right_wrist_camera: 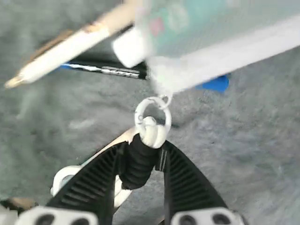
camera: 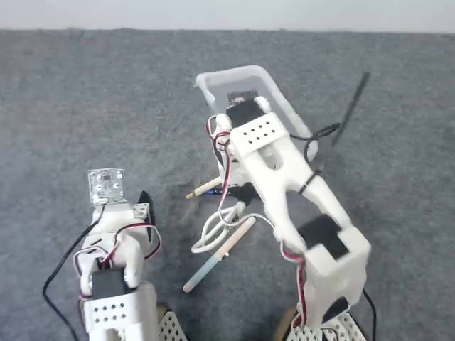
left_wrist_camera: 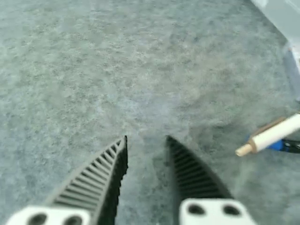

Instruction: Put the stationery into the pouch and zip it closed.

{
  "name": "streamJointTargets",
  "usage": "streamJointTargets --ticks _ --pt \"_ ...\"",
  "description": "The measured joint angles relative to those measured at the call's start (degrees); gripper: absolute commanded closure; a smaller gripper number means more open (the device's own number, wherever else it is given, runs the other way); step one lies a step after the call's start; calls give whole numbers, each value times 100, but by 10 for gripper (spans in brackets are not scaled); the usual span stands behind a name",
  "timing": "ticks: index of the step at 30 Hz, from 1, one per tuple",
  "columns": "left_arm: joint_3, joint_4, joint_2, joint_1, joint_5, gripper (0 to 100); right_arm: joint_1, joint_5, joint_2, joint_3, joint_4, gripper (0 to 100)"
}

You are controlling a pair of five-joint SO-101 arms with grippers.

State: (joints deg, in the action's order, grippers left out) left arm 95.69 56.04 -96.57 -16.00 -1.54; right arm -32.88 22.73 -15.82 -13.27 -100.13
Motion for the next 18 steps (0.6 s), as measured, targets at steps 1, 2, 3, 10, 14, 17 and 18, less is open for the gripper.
streamJointTargets --ticks 1,2,3,10,14,17,18 --pt "0 0 0 -53 0 808 0 -79 158 26 0 993" --pt "0 0 0 -79 0 808 0 -149 299 88 0 993" --pt "0 0 0 -105 0 808 0 -211 413 123 0 993" --pt "0 0 0 -132 0 807 0 -1125 888 141 0 993" --pt "0 0 0 -132 0 806 0 -1881 1319 141 9 993" --pt "0 0 0 -132 0 804 0 -2251 1591 141 9 993" --pt "0 0 0 -132 0 803 0 -2356 1670 141 35 993"
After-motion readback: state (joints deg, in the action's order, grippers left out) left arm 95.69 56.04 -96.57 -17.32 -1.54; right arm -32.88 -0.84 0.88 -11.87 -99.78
